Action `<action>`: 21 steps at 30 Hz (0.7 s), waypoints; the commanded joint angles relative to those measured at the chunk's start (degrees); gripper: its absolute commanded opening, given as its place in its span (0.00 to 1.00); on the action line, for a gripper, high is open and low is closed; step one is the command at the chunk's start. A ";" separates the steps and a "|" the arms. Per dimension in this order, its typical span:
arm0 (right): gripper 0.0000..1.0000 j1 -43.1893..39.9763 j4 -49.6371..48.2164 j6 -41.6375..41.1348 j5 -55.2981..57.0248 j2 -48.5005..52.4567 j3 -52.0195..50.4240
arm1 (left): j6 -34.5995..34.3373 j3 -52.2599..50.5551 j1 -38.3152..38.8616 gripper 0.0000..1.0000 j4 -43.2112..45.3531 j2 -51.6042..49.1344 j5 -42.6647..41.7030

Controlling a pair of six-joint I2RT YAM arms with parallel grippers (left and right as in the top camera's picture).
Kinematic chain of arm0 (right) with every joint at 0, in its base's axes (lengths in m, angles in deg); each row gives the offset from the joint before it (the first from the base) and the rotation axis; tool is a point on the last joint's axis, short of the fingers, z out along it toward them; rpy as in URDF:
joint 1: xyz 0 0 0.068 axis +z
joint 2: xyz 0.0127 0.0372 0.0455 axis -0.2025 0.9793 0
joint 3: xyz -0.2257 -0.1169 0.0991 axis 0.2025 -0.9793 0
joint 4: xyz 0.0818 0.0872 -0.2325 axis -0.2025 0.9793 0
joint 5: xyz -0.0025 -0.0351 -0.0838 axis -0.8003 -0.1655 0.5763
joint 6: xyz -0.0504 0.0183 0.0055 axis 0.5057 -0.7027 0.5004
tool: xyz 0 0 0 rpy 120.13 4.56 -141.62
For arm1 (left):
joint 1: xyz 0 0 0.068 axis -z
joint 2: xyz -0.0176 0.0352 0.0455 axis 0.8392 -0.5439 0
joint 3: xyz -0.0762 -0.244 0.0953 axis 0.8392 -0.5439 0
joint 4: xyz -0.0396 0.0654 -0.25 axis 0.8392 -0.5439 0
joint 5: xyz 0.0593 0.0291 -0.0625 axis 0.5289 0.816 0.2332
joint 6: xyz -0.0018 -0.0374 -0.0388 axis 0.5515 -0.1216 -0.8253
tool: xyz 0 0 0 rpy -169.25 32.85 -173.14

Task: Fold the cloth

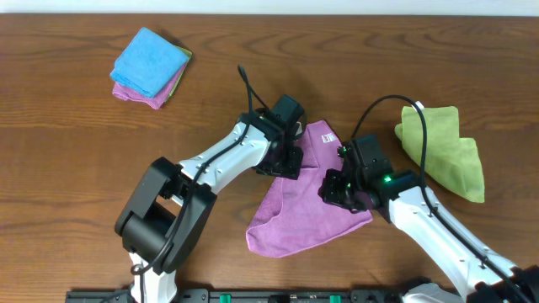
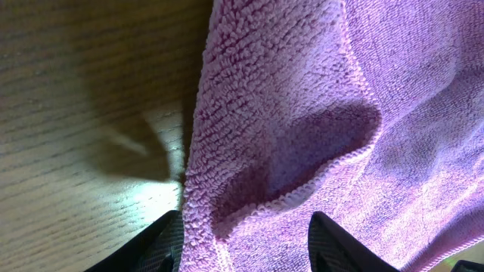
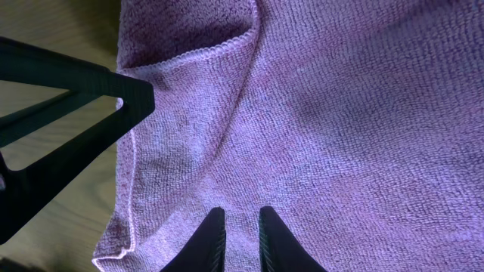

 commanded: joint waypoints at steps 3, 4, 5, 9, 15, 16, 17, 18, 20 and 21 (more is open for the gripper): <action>0.17 -0.50 -0.15 0.94 -0.33 -0.46 -0.28 | 1.03 1.79 -0.31 0.54 -1.49 0.15 0.50; 0.17 -0.52 -0.17 0.94 -0.35 -0.46 -0.28 | 0.98 1.79 -0.31 0.54 -1.57 0.15 -0.24; 0.17 -0.50 -0.17 0.94 -0.33 -0.46 -0.28 | 0.76 1.79 -0.28 0.54 -1.60 0.15 -1.14; 0.17 -0.50 -0.37 0.94 -0.35 -0.46 -0.28 | -0.63 1.79 -0.17 0.54 -1.70 0.15 -2.45; 0.17 -0.50 -0.87 0.92 -0.33 -0.46 -0.28 | -2.05 1.79 -0.15 0.54 -1.66 0.13 -2.45; 0.17 -0.50 -0.90 0.92 -0.35 -0.46 -0.28 | -2.25 1.79 -0.15 0.53 -1.66 0.13 -2.43; 0.17 -0.50 -0.90 0.92 -0.33 -0.46 -0.28 | -2.25 1.79 -0.11 0.53 -1.64 0.13 -2.43; 0.17 -0.50 -0.96 0.92 -0.33 -0.46 -0.28 | -2.23 1.79 -0.04 0.53 -1.62 0.11 -2.38; 0.17 -0.50 -1.07 0.92 -0.33 -0.46 -0.28 | -2.23 1.77 0.09 0.51 -1.44 0.11 -2.36; 0.17 -0.50 -1.18 0.92 -0.35 -0.46 -0.28 | -2.23 1.77 0.26 0.51 -1.22 0.07 -2.34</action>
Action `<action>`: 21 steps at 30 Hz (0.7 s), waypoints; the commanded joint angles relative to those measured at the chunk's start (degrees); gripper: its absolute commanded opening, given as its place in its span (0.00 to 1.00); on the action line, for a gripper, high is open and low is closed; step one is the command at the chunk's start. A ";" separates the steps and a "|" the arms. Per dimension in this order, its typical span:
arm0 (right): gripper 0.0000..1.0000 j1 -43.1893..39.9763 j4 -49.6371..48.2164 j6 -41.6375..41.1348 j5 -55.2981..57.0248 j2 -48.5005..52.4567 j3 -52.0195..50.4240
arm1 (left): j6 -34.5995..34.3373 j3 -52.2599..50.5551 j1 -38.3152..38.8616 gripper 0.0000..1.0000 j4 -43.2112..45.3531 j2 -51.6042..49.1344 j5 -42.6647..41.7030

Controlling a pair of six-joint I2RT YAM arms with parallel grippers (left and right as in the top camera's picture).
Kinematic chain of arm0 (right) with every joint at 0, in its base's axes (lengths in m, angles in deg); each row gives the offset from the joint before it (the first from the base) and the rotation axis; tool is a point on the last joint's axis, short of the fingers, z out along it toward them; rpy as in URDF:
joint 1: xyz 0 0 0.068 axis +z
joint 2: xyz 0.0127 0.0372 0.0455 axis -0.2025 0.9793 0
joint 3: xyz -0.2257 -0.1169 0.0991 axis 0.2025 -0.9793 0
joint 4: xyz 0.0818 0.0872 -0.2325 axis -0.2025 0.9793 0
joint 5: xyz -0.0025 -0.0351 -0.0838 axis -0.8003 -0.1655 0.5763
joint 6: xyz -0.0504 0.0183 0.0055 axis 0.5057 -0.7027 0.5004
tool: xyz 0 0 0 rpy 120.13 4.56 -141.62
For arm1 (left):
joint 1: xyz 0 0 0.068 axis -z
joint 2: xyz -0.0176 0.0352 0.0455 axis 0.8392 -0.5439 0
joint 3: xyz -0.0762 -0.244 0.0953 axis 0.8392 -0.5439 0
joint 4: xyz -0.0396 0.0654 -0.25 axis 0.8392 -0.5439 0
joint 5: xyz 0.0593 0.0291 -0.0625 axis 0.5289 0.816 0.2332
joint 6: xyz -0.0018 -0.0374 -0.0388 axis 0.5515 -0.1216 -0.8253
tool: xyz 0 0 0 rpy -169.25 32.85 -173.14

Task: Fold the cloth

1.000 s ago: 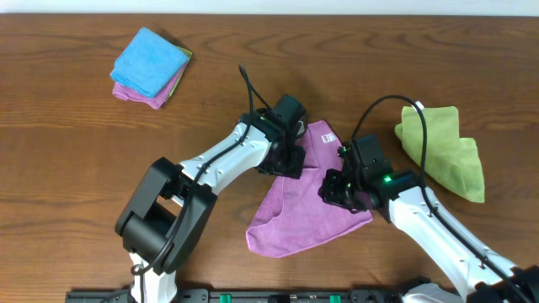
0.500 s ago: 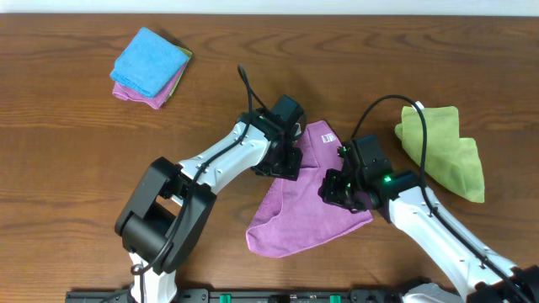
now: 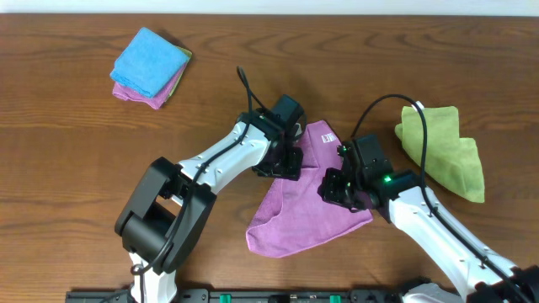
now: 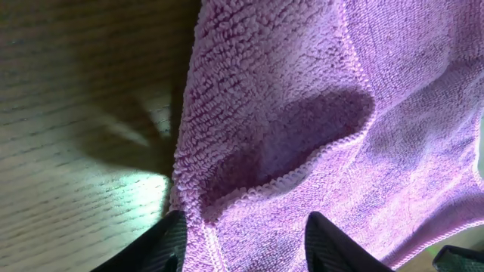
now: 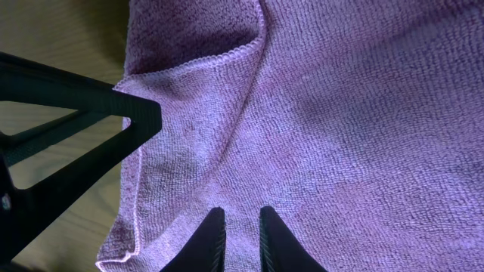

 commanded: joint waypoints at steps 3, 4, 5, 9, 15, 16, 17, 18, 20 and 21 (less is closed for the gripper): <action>0.17 -0.52 -0.35 0.90 -0.35 -0.46 -0.28 | -0.55 1.33 0.74 0.50 0.26 0.00 -0.11; 0.17 -0.50 -0.35 0.92 -0.35 -0.46 -0.28 | -0.55 1.33 0.96 0.50 0.26 -0.02 -0.11; 0.17 -0.50 -0.35 0.90 -0.33 -0.46 -0.28 | -0.55 1.33 1.11 0.50 0.31 -0.02 0.04; 0.17 -0.50 -0.46 0.90 -0.35 -0.46 -0.28 | -0.55 1.29 1.31 0.50 0.46 -0.04 0.13; 0.16 -0.50 -0.48 0.90 -0.35 -0.46 -0.28 | -0.55 1.14 1.31 0.49 0.46 -0.33 0.39; 0.16 -0.50 -0.48 0.90 -0.35 -0.46 -0.28 | -0.55 1.11 1.31 0.49 0.46 -0.33 0.70; 0.17 -0.50 -0.48 0.90 -0.35 -0.46 -0.28 | -0.55 1.11 1.36 0.49 0.44 -0.33 1.03; 0.17 -0.50 -0.46 0.90 -0.37 -0.46 -0.28 | -0.55 1.07 1.38 0.48 0.46 -0.33 1.36; 0.16 -0.50 -0.48 0.90 -0.35 -0.46 -0.28 | -0.55 0.87 1.38 0.47 0.48 -0.33 1.81; 0.17 -0.50 -0.48 0.90 -0.37 -0.46 -0.28 | -0.52 0.74 1.38 0.45 0.50 -0.33 1.84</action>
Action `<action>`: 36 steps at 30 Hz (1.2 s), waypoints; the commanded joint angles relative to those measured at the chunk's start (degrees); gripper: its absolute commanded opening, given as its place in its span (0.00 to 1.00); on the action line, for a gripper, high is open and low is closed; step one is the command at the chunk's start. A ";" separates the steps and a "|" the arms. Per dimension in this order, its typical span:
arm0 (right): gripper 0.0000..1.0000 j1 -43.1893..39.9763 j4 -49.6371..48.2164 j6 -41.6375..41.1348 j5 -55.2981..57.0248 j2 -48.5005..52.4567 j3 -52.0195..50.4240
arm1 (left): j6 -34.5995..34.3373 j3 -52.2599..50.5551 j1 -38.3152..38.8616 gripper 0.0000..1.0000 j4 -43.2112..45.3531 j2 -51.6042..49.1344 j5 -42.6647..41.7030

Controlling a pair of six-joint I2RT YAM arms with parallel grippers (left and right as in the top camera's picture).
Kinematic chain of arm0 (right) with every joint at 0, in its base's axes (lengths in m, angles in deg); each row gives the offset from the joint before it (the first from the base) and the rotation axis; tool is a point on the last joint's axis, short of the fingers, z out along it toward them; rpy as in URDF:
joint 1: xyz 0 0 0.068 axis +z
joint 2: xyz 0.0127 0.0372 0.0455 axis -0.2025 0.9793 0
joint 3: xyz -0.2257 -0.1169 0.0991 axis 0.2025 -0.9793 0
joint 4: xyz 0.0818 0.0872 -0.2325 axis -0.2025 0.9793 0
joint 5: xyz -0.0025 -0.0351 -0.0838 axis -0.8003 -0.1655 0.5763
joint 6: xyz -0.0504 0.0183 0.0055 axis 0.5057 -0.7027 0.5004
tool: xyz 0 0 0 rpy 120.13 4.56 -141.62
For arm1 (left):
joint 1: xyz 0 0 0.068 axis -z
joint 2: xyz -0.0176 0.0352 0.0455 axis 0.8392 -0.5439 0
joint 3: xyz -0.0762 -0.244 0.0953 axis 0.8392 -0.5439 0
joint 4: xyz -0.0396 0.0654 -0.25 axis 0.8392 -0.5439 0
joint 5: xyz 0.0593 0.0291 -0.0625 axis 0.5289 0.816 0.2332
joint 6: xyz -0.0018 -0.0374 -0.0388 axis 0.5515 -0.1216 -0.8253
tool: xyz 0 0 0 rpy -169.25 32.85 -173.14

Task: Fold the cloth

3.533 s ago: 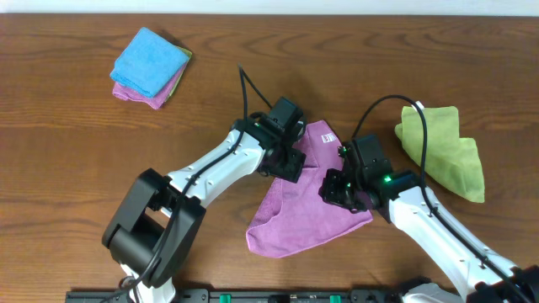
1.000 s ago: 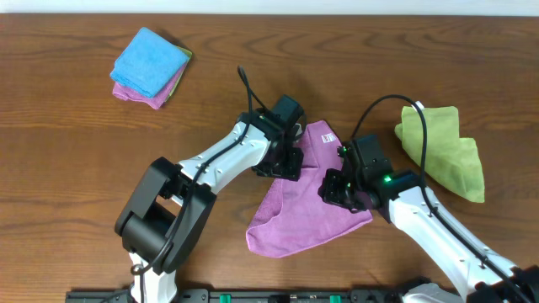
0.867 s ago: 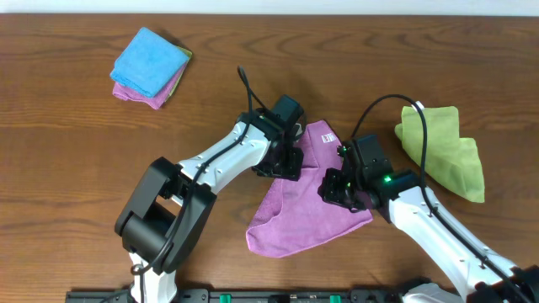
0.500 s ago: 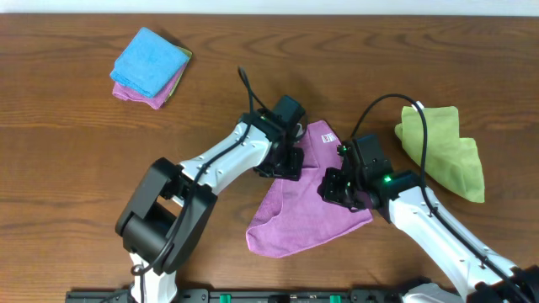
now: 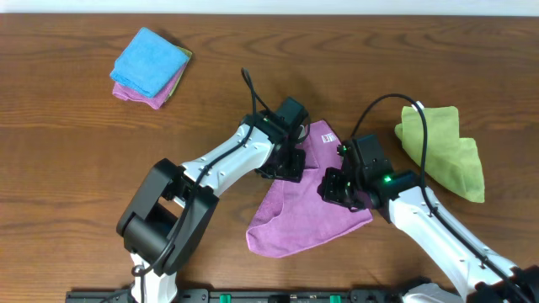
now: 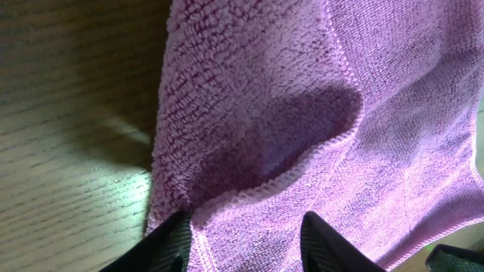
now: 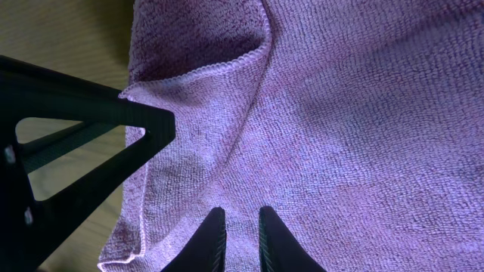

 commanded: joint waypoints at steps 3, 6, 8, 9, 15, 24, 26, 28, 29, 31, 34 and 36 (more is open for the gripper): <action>0.17 -0.50 -0.11 0.90 -0.24 -0.46 -0.28 | -0.22 0.37 0.11 0.41 0.39 -0.33 1.38; 0.16 -0.50 -0.11 0.90 -0.24 -0.46 -0.28 | -0.22 0.07 0.13 0.39 1.14 -0.33 1.36; 0.17 -0.50 -0.11 0.90 -0.26 -0.46 -0.28 | -0.22 -0.33 0.13 0.39 1.55 -0.33 1.36; 0.17 -0.50 -0.11 0.90 -0.26 -0.46 -0.28 | -0.22 -0.44 0.13 0.38 1.57 -0.33 1.38; 0.17 -0.50 -0.11 0.90 -0.26 -0.46 -0.28 | -0.22 -2.05 0.24 0.35 2.58 -0.33 1.33; 0.17 -0.50 -0.09 0.90 -0.26 -0.46 -0.28 | -0.13 -2.21 0.28 0.06 2.91 -0.33 1.38; 0.17 -0.50 -0.09 0.90 -0.26 -0.46 -0.28 | 0.90 -2.19 0.28 0.06 3.21 -0.33 1.62; 0.16 -0.50 -0.07 0.90 -0.26 -0.46 -0.28 | 1.11 -2.05 -0.07 0.06 3.19 -0.28 2.64; 0.17 -0.50 -0.07 0.90 -0.26 -0.46 -0.28 | 1.18 -1.99 -0.33 0.06 3.19 -0.28 2.67; 0.17 -0.50 -0.07 0.90 -0.26 -0.46 -0.28 | 1.31 -1.95 -0.90 0.06 3.04 -0.28 2.62; 0.16 -0.50 0.09 0.90 -0.26 -0.46 -0.28 | 1.77 -1.53 -1.66 0.06 2.58 -0.22 2.64; 0.16 -0.50 0.26 0.90 -0.26 -0.46 -0.28 | 1.95 -0.90 -2.45 0.06 2.36 0.15 2.64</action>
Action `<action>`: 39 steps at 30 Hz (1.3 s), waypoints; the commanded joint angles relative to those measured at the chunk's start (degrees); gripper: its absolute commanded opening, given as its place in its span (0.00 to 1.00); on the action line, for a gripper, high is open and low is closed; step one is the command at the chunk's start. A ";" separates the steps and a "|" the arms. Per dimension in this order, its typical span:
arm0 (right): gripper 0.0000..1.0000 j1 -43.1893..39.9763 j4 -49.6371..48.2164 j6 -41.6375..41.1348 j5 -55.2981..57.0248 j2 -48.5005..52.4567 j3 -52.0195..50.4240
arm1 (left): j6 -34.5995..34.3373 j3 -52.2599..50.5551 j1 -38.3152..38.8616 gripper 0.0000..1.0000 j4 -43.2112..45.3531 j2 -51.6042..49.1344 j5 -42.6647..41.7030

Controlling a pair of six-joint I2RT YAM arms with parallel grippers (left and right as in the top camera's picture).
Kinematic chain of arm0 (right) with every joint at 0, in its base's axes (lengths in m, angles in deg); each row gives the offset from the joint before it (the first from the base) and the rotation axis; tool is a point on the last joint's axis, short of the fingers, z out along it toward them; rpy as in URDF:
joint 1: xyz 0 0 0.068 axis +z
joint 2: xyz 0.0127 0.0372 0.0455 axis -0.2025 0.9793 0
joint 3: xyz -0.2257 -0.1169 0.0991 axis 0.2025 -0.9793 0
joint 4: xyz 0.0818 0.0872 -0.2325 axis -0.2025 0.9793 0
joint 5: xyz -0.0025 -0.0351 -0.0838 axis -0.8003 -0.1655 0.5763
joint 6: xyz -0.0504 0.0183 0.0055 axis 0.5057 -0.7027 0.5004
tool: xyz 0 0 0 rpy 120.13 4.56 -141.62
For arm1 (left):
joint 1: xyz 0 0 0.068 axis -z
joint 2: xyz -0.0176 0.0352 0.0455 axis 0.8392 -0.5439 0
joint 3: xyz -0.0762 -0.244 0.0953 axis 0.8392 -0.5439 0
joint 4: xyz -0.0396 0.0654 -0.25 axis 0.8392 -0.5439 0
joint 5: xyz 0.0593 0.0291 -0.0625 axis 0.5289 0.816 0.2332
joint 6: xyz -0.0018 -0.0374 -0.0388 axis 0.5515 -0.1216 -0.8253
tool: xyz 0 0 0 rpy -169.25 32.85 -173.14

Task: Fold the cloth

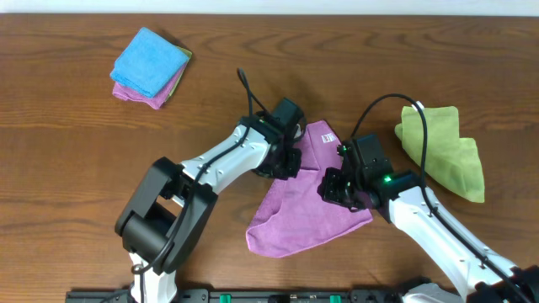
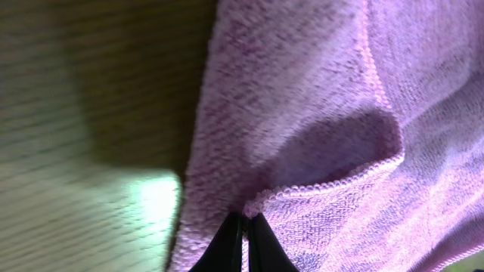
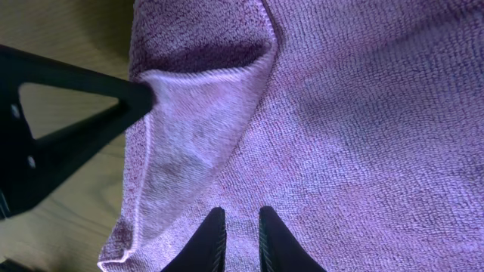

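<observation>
The purple cloth lies crumpled on the wooden table, with a white label near its far corner. My left gripper is at the cloth's left edge. In the left wrist view it is shut, pinching a hemmed fold of the cloth. My right gripper sits on the cloth's right side. In the right wrist view its narrow-set fingertips pinch a ridge of the cloth. The left gripper's black finger touches the cloth's hem there.
A loose green cloth lies at the right, behind my right arm. A stack of folded cloths, blue on top, sits at the far left. Bare wooden table surrounds the purple cloth.
My left gripper was open astride the cloth's left edge; now it is shut on the hemmed fold there. The right gripper and the cloth's outline have hardly moved.
My left gripper stood open over the cloth's left edge at all three earlier moments, sitting a little further onto the cloth each time. The right gripper held its pinch throughout. Now the left is shut on the fold.
</observation>
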 commanded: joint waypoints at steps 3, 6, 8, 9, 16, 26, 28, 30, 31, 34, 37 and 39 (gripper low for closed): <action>0.17 -0.50 0.28 0.90 -0.26 -0.46 -0.28 | 1.64 3.02 -3.06 0.06 -1.07 1.31 1.55; 0.17 -0.50 0.28 0.92 -0.26 -0.46 -0.28 | 3.04 5.22 -5.77 0.06 -3.06 2.64 5.31; 0.16 -0.50 0.33 0.92 -0.31 -0.46 -0.28 | 4.94 6.78 -8.22 0.06 -4.96 3.10 8.11; 0.16 -0.50 0.42 0.92 -0.33 -0.46 -0.28 | 5.40 7.21 -9.05 0.06 -5.57 3.15 8.70; 0.17 -0.46 0.55 1.99 -1.36 -0.46 -0.28 | 5.92 7.74 -16.31 0.06 -5.66 3.13 12.76; 0.17 -0.46 0.42 1.99 -1.79 -0.46 -0.28 | 6.82 7.74 -22.58 0.06 0.79 3.13 15.21; 0.17 -0.48 0.28 2.01 -1.75 -0.46 -0.28 | 6.82 7.74 -23.26 0.06 0.87 3.13 15.37; 0.20 -0.57 0.00 3.50 -1.70 -0.48 -0.22 | 6.78 7.74 -23.78 0.12 -0.39 3.13 15.34; 0.23 -0.72 0.00 4.35 -1.49 -0.48 -0.09 | 6.78 7.76 -24.00 0.26 -1.53 3.15 15.34; 0.29 -2.03 -0.02 5.03 -1.31 -1.36 0.31 | 6.75 8.11 -24.48 0.72 -5.64 3.26 15.23; 0.45 -4.26 0.22 6.58 -1.36 -3.80 0.33 | 6.45 8.57 -24.85 0.91 -9.81 4.02 13.94; 0.62 -5.70 0.90 7.72 -1.77 -5.70 0.33 | 5.09 8.57 -25.14 0.95 -12.09 4.98 12.61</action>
